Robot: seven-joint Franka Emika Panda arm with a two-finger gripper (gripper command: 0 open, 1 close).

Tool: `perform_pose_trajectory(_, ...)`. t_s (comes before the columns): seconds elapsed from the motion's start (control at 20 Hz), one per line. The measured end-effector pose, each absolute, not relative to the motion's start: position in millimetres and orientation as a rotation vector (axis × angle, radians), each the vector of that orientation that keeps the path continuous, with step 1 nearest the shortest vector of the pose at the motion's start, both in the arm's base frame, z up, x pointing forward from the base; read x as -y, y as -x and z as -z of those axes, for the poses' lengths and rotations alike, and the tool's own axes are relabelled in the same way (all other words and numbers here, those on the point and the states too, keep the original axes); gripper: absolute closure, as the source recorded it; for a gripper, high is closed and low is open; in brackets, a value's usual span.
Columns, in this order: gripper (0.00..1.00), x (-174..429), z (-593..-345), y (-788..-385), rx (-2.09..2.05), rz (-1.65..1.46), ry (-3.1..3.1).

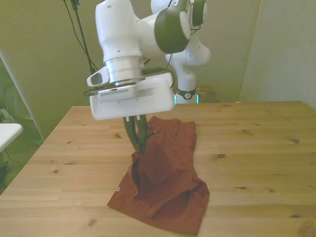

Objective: Unfold the shorts

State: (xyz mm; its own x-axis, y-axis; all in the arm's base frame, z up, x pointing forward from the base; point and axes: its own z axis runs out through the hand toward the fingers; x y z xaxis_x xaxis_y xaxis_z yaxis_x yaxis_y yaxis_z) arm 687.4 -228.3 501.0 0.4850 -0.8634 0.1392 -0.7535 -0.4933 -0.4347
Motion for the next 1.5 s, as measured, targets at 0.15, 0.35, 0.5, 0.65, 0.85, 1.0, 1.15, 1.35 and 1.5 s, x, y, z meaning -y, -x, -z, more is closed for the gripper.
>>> perform_pose_trajectory(0.15, 1.0, 188.8, -523.2, -699.2, -1.338, 0.502, 2.42)
perform_pose_trajectory(0.35, 1.0, 156.6, -539.0, -714.3, -1.317, 0.534, 2.459)
perform_pose_trajectory(0.5, 1.0, 92.1, -554.9, -733.9, -1.244, 0.551, 2.508)
perform_pose_trajectory(0.65, 1.0, 20.0, -546.0, -752.3, -1.174, 0.527, 2.591)
perform_pose_trajectory(0.85, 1.0, -41.2, -493.1, -770.1, -1.103, 0.463, 2.711)
perform_pose_trajectory(1.0, 1.0, -64.2, -466.2, -780.5, -1.069, 0.452, 2.751)
perform_pose_trajectory(1.15, 1.0, -82.8, -454.7, -787.7, -1.034, 0.455, 2.758)
perform_pose_trajectory(1.35, 1.0, -108.4, -441.3, -793.5, -0.995, 0.455, 2.764)
perform_pose_trajectory(1.5, 0.0, -118.1, -427.3, -796.9, -0.99, 0.442, 2.771)
